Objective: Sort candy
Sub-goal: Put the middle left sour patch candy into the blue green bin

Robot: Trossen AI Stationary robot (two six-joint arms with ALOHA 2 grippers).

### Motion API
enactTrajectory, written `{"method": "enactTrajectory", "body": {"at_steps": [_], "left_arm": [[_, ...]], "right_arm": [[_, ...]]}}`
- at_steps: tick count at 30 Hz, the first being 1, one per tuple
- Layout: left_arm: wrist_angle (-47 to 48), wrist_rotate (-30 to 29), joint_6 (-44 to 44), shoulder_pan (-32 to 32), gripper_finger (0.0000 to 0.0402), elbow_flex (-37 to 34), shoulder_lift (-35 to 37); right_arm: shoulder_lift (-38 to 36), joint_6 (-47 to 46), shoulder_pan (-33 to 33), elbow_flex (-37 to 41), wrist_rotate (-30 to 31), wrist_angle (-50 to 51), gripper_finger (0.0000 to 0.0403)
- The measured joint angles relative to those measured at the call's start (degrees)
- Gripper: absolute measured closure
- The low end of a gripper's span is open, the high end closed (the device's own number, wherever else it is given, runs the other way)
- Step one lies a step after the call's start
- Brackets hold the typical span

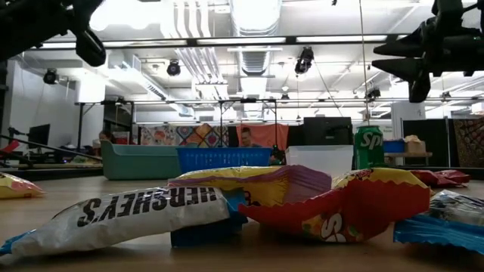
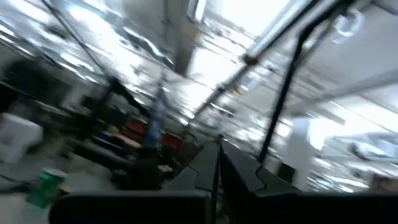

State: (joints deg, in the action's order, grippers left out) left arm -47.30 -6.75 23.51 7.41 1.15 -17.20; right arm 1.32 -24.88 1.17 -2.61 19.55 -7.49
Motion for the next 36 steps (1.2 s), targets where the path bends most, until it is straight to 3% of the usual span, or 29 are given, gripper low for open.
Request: {"method": "enactTrajectory", "body": {"at_steps": [13,16,19,22,27,32,36], "left_arm": [[5.1,-3.7,23.5,2.2,0.0402,0.0,-15.4],[9.5,-4.9,26.1,4.4,0.0402,3.2,-19.6],[21.2,-4.8,26.8,6.9,0.0402,10.1,-23.5],[42.7,-4.8,29.6,9.0,0.0402,19.2,-27.3],[76.5,-7.2,42.7,13.6,0.0402,32.9,-36.5],[92.7,-6.3,52.0,18.2,0.0401,42.2,-47.2],[98.5,-2.9,53.9,20.0,0.0383,47.6,-55.7]], "right_arm": [[0.0,-0.1,0.0,0.0,0.0,-3.5,0.0280],[0.0,-0.2,0.0,0.0,0.0,-3.6,0.0280],[0.0,-0.2,0.0,0.0,0.0,-3.7,0.0280],[-0.1,-0.2,0.0,0.0,0.0,-4.1,0.0280],[-0.1,-0.2,0.0,0.0,0.0,-4.0,0.0280],[-0.1,-0.2,0.0,0.0,0.0,-4.0,0.0280],[-0.1,-0.4,0.0,0.0,0.0,-4.0,0.0280]]}}
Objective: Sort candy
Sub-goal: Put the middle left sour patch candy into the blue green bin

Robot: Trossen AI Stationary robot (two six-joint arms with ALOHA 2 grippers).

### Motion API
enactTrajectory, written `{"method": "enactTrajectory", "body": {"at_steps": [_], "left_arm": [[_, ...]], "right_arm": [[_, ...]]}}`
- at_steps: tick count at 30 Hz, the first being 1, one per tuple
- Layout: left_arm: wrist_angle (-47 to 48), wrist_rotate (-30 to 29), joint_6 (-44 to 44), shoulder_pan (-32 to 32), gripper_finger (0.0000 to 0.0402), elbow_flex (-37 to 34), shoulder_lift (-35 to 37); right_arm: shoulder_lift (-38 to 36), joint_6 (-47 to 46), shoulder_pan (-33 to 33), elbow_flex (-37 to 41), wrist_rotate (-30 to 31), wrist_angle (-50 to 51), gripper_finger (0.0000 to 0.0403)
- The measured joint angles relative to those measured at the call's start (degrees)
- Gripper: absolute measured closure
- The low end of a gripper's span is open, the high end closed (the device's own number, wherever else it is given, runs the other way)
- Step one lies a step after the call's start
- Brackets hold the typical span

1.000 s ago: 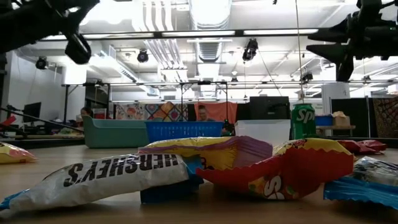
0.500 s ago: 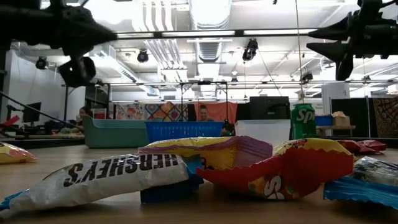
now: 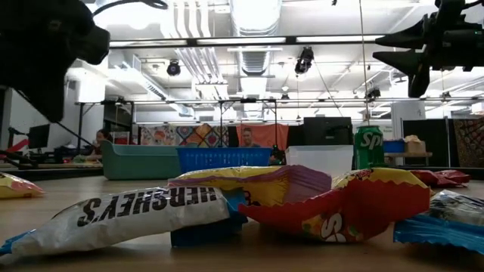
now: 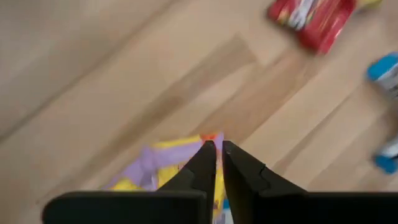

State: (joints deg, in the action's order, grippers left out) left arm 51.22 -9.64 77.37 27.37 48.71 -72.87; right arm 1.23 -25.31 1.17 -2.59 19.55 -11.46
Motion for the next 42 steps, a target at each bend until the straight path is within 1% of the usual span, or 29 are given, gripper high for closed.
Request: {"method": "enactTrajectory", "body": {"at_steps": [6,10,13,16,21,32,37,42], "left_arm": [[6.7,3.4,-0.8,1.2,0.0317,6.1,-11.1],[9.4,6.0,-1.1,1.9,0.0274,7.7,-15.8],[9.4,7.1,-1.3,2.3,0.0259,7.6,-17.7],[9.4,7.3,-1.3,2.4,0.0257,7.5,-19.2],[8.7,7.2,-1.3,2.4,0.0265,7.5,-21.1],[5.5,7.2,-1.0,2.7,0.0303,7.4,-25.1],[4.9,6.9,-1.0,2.9,0.0335,7.5,-25.6],[5.2,6.0,-1.0,3.0,0.0390,7.5,-25.3]], "right_arm": [[0.0,-1.6,0.0,0.0,0.0,0.0,0.0280],[0.0,-1.9,0.0,0.0,0.0,0.0,0.0280],[0.0,-1.9,0.0,0.0,0.0,0.0,0.0280],[0.0,-1.9,0.0,0.0,0.0,0.0,0.0280],[0.0,-1.9,0.0,0.0,0.0,0.0,0.0280],[0.0,-1.8,0.0,0.0,-0.1,0.0,0.0280],[0.0,-1.8,0.0,0.0,-0.2,0.0,0.0280],[0.0,-1.7,0.0,0.0,-0.2,0.0,0.0280]]}}
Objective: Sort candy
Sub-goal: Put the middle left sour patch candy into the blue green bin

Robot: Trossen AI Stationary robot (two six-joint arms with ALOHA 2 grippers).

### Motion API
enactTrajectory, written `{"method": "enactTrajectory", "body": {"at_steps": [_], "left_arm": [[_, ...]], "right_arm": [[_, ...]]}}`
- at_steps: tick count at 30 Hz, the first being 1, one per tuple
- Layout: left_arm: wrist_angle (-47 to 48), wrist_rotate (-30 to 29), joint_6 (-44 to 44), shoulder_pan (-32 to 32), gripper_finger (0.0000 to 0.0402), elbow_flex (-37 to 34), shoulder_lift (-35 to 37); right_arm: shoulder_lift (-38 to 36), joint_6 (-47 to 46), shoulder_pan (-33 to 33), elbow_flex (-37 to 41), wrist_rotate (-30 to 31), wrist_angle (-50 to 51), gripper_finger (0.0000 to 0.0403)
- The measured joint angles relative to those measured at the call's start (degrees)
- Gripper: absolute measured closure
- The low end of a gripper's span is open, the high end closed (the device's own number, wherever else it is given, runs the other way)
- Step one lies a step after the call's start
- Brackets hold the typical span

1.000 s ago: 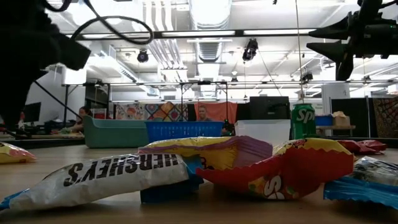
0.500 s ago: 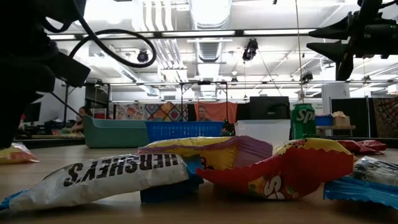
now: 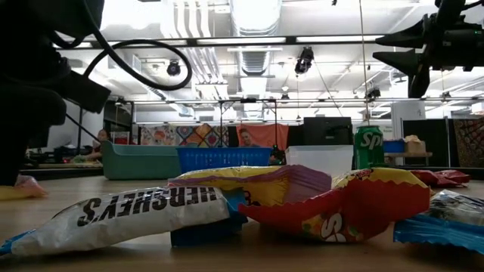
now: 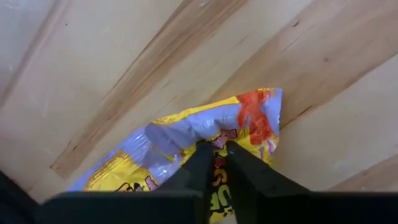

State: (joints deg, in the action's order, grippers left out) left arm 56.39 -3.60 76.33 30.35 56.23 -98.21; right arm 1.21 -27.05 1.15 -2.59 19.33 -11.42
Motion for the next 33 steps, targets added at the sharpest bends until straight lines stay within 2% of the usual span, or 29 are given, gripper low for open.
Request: {"method": "enactTrajectory", "body": {"at_steps": [7,11,16,19,23,25,30,33], "left_arm": [[0.1,-0.7,-1.3,0.0,0.0401,0.0,2.9],[0.2,-3.4,-2.6,0.0,0.0401,0.0,7.1],[0.3,-12.7,-5.9,-1.4,0.0402,0.0,15.5],[0.7,-21.5,-9.7,-4.3,0.0401,0.0,20.9],[1.2,-33.4,-17.9,-12.3,0.0401,0.0,26.8],[1.0,-37.2,-22.2,-18.1,0.0401,0.0,28.9],[0.4,-37.9,-38.4,-34.5,0.0401,-0.1,30.3],[-1.3,-36.3,-52.0,-43.1,0.0401,-0.1,29.3]], "right_arm": [[0.0,0.0,0.0,0.0,0.0,0.0,0.0280],[0.0,0.0,0.0,0.0,0.0,0.0,0.0280],[0.0,0.0,0.0,0.0,0.0,0.0,0.0280],[0.0,0.0,0.0,0.0,0.2,0.0,0.0280],[0.0,0.0,0.0,0.0,0.2,0.0,0.0280],[0.0,0.0,0.0,0.0,0.2,0.0,0.0280],[0.0,-1.1,0.0,0.0,0.2,0.0,0.0280],[0.0,-1.5,0.0,0.0,0.2,0.0,0.0280]]}}
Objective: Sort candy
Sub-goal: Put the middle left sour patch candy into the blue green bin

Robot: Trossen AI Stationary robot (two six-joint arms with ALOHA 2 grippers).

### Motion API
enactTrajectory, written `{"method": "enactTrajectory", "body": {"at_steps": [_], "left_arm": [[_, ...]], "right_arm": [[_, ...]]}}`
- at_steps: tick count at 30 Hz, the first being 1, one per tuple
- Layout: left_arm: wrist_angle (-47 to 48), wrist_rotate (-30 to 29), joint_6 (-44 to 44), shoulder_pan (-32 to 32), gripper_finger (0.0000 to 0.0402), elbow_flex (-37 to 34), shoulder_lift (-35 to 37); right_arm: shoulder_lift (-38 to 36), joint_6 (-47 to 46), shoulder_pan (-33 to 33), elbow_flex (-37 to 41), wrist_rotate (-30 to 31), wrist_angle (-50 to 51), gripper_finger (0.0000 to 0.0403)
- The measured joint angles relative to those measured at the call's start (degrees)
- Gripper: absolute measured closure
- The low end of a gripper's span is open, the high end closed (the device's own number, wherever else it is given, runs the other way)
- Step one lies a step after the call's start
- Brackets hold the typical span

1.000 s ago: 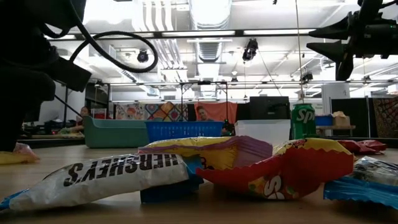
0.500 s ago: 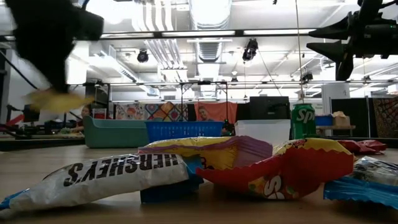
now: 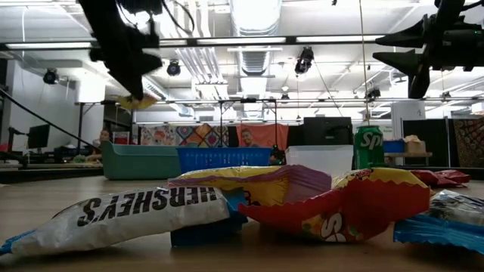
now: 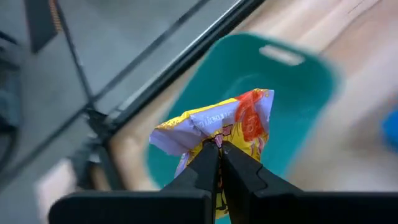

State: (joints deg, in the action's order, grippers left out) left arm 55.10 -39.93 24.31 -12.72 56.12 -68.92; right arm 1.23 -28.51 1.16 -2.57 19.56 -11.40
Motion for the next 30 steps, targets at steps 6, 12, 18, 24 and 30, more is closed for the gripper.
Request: {"method": "enactTrajectory", "body": {"at_steps": [6,12,18,24,30], "left_arm": [[-3.5,13.1,-26.4,-8.8,0.0401,0.0,-3.3],[-7.6,21.6,-38.9,-11.2,0.0401,0.0,-6.8],[-9.9,30.7,-43.3,-13.7,0.0401,-0.1,-8.9],[-11.7,32.6,-46.0,-16.8,0.0401,-1.4,-10.0],[-14.1,36.5,-46.6,-19.6,0.0401,-4.5,-10.1]], "right_arm": [[0.0,0.0,0.0,0.0,0.0,0.3,0.0280],[0.0,0.0,0.0,0.0,0.0,0.5,0.0280],[0.0,0.0,0.0,0.0,0.0,0.7,0.0280],[0.0,0.1,0.0,0.0,0.0,1.8,0.0280],[0.0,0.2,0.0,0.0,0.0,1.9,0.0280]]}}
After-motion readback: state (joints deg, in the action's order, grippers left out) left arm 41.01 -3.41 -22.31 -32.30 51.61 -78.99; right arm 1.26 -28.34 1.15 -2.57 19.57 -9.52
